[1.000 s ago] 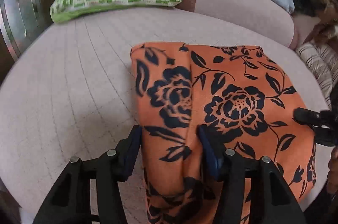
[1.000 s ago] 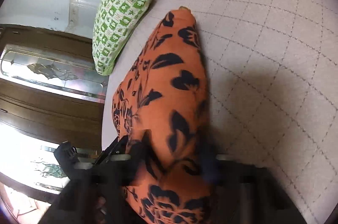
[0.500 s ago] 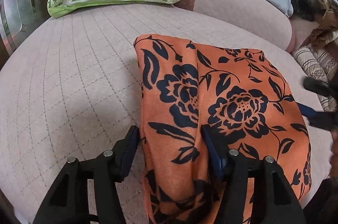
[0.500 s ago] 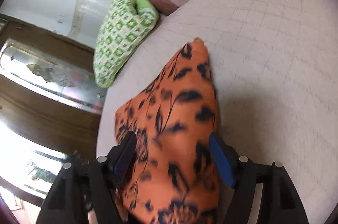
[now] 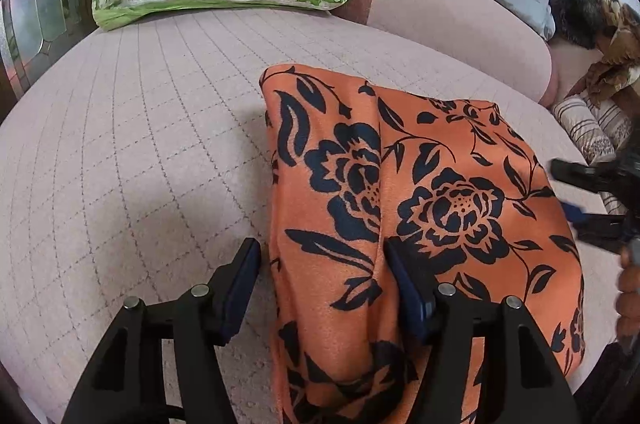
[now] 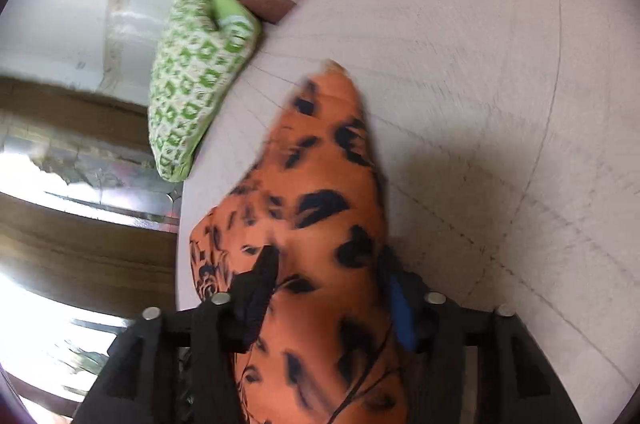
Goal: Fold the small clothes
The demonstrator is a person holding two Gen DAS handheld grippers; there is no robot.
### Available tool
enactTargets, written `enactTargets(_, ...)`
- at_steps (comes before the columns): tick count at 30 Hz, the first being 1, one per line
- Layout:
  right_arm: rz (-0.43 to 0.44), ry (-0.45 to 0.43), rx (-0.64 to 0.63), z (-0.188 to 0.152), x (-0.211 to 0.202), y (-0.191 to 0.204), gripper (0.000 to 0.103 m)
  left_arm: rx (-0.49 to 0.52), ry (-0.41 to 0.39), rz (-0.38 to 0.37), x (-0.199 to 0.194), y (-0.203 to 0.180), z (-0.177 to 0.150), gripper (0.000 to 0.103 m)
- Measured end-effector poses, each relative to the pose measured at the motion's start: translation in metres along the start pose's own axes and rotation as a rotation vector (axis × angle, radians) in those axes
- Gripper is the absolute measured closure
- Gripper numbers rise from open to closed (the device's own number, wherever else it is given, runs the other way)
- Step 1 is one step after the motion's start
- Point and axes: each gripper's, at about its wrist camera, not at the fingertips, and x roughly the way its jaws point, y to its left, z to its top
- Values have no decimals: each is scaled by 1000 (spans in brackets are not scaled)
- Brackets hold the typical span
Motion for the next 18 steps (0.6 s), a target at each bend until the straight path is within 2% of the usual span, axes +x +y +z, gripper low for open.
enactTargets(2, -10, -38, -93, -9, -20, 23, 47, 4, -2, 6, -1, 0, -1, 37)
enactTargets(4, 31, -40, -160, -23, -32, 45, 47, 6, 1, 6, -1, -1, -2, 37)
enactTargets(5, 62, -19, -175, -29, -32, 52, 44, 5, 0, 4, -2, -2, -3, 37)
enactTargets(6, 84, 14, -181, -38, -27, 53, 37, 2, 1, 2, -3, -2, -2, 37)
enactTargets(7, 65, 63, -173, -44, -15, 50, 32, -3, 1, 0, -4, -2, -2, 37)
enactTargets(8, 22, 99, -158, -48, -2, 41, 32, -12, -1, -10, -8, -2, -2, 37)
enactTargets(9, 17, 112, -132, -50, 10, 28, 32, -20, -7, -12, -12, -2, -2, 37)
enactTargets(10, 37, 95, -117, -50, 9, 24, 32, -17, -25, 3, -19, -2, -3, 37)
enactTargets(12, 48, 80, -89, -48, 0, 29, 32, 36, -118, 43, -47, -10, -9, 37)
enactTargets(14, 31, 63, -115, -49, -12, 40, 32, 46, -175, 37, -70, -12, -19, 27)
enactTargets(15, 51, 51, -162, -52, -18, 48, 32, 26, -186, 18, -78, -10, -27, 25)
enactTargets(16, 51, 42, -191, -54, -19, 48, 29, 10, -171, 11, -77, -7, -33, 25)
enactTargets(18, -3, 62, -199, -59, -6, 37, 20, 1, 12, 58, -47, -3, -42, 24)
